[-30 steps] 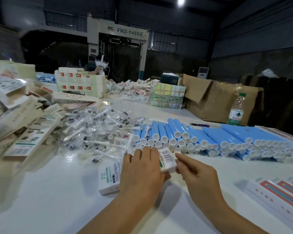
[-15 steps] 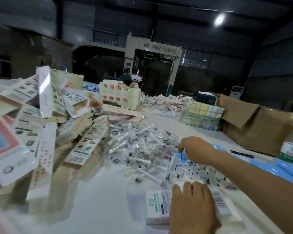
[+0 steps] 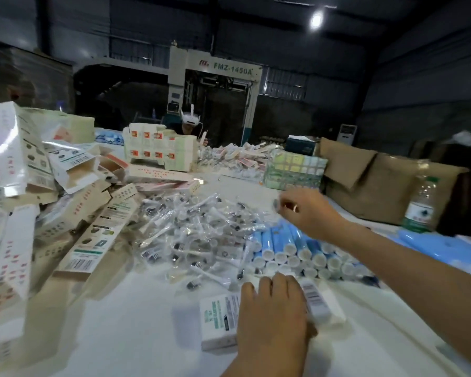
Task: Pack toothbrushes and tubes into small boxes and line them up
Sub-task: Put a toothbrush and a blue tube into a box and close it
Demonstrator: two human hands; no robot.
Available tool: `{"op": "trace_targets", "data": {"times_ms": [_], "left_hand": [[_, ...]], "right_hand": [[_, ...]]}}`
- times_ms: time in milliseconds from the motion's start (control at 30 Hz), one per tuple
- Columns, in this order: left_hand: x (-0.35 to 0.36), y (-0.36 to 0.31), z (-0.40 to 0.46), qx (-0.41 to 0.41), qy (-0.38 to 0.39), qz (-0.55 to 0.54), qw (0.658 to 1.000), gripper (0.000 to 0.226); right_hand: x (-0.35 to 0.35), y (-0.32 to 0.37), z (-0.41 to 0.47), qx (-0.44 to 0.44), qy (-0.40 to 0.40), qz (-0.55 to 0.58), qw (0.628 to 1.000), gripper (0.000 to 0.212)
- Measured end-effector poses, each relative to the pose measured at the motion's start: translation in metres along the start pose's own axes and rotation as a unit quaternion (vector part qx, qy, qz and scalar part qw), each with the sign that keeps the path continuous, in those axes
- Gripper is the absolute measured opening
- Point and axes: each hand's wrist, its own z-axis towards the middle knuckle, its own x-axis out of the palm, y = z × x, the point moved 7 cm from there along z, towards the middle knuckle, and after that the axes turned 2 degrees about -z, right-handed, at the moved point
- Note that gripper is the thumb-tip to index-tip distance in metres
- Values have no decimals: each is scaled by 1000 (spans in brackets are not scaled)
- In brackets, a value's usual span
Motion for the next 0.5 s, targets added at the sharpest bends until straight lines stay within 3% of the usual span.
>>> {"op": "trace_targets", "data": {"times_ms": [33, 67, 167, 300, 367, 500], "left_hand": [[4, 1, -2, -91, -16, -29, 995, 64], [1, 9, -4, -126, -27, -28, 991, 63], [-4, -11, -6, -104, -33, -49, 993, 61], [-4, -4, -4, -130, -27, -46, 990, 60], [-5, -13, -2, -123, -44, -41, 991, 58], [-6, -19, -2, -132, -69, -35, 988, 56]], "right_hand": [[-23, -10, -17, 51, -77, 77, 993, 13], [-39, -21, -38, 101, -137, 167, 971, 5], [-57, -46, -120, 221, -261, 374, 862, 47], [-20, -55, -194, 345, -285, 466, 763, 65], [-3, -49, -199, 372, -269, 481, 746, 49], [8, -27, -197, 387, -252, 452, 763, 21]]}}
